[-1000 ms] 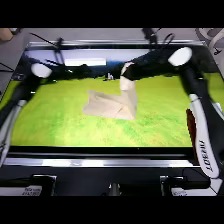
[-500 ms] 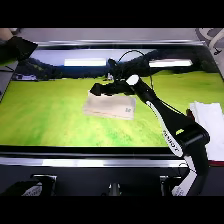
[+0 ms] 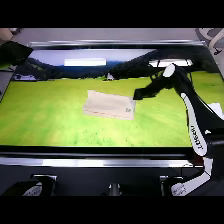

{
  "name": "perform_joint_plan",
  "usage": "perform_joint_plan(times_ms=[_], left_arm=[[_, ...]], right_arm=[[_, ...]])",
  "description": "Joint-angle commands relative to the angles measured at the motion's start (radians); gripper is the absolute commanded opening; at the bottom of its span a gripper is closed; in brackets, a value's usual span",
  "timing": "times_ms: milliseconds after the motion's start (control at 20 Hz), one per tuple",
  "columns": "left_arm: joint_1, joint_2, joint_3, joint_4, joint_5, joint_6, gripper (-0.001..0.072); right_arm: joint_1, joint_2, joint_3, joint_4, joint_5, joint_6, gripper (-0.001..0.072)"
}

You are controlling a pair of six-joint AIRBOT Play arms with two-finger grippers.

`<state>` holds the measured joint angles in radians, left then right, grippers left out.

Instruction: Fold the shirts.

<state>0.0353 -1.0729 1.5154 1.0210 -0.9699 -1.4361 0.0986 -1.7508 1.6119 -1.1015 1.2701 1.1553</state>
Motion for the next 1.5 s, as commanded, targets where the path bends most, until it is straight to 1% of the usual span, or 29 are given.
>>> perform_joint_plan(times_ms=[0, 100, 250, 350, 400, 450, 500, 550, 600, 650, 700, 800, 850, 1000, 1100, 1300, 1450], left_arm=[[-0.006, 0.002, -0.002, 0.011, -0.008, 0.0, 0.003], [-0.015, 0.002, -0.002, 0.011, -0.024, 0.0, 0.003], [-0.036, 0.002, -0.002, 0.011, -0.04, 0.0, 0.003], [-0.044, 0.002, -0.002, 0.011, -0.04, -0.001, 0.003], [-0.048, 0.002, -0.002, 0.011, -0.04, -0.004, 0.003], [-0.049, 0.002, -0.002, 0.011, -0.04, -0.004, 0.003], [-0.049, 0.002, -0.002, 0.011, -0.04, -0.004, 0.003], [-0.049, 0.002, -0.002, 0.011, -0.04, -0.004, 0.003], [-0.049, 0.002, -0.002, 0.011, -0.04, -0.004, 0.0031], [-0.049, 0.002, -0.002, 0.011, -0.039, -0.003, 0.0031], [-0.049, 0.0, -0.002, 0.012, -0.039, -0.003, 0.003], [-0.049, -0.002, -0.002, 0.012, -0.039, -0.003, 0.003], [-0.049, -0.004, -0.002, 0.012, -0.039, -0.002, 0.003], [-0.049, -0.01, -0.002, 0.013, -0.039, 0.0, 0.003], [-0.049, -0.011, -0.002, 0.013, -0.035, 0.0, 0.0031], [-0.049, -0.011, -0.002, 0.013, -0.033, 0.0, 0.0031], [-0.049, -0.011, -0.002, 0.013, -0.033, 0.001, 0.0031]], right_arm=[[-0.09, -0.012, -0.138, 0.045, 0.024, 0.036, 0.0647], [-0.068, -0.051, -0.187, 0.177, -0.063, 0.029, 0.0646], [-0.03, -0.106, -0.187, 0.338, -0.146, 0.005, 0.0636], [-0.008, -0.118, -0.187, 0.399, -0.205, 0.004, 0.0614], [-0.002, -0.121, -0.187, 0.417, -0.222, 0.004, 0.0591], [0.005, -0.123, -0.187, 0.432, -0.23, 0.004, 0.0536], [0.006, -0.124, -0.187, 0.45, -0.223, 0.002, 0.0417], [0.004, -0.122, -0.184, 0.473, -0.21, -0.025, 0.0199], [-0.008, -0.119, -0.175, 0.498, -0.19, -0.063, 0.0026], [-0.028, -0.11, -0.153, 0.526, -0.158, -0.137, 0.0019], [-0.056, -0.094, -0.119, 0.529, -0.117, -0.182, 0.0019], [-0.135, -0.042, -0.049, 0.495, -0.056, -0.187, 0.0019], [-0.188, -0.006, -0.013, 0.455, -0.036, -0.171, 0.0019], [-0.367, 0.11, 0.051, 0.327, 0.002, -0.08, 0.0019], [-0.492, 0.173, 0.069, 0.277, 0.042, -0.052, 0.0019], [-0.712, 0.266, 0.073, 0.266, 0.105, -0.017, 0.0019], [-0.837, 0.315, 0.073, 0.267, 0.108, 0.006, 0.0019]])
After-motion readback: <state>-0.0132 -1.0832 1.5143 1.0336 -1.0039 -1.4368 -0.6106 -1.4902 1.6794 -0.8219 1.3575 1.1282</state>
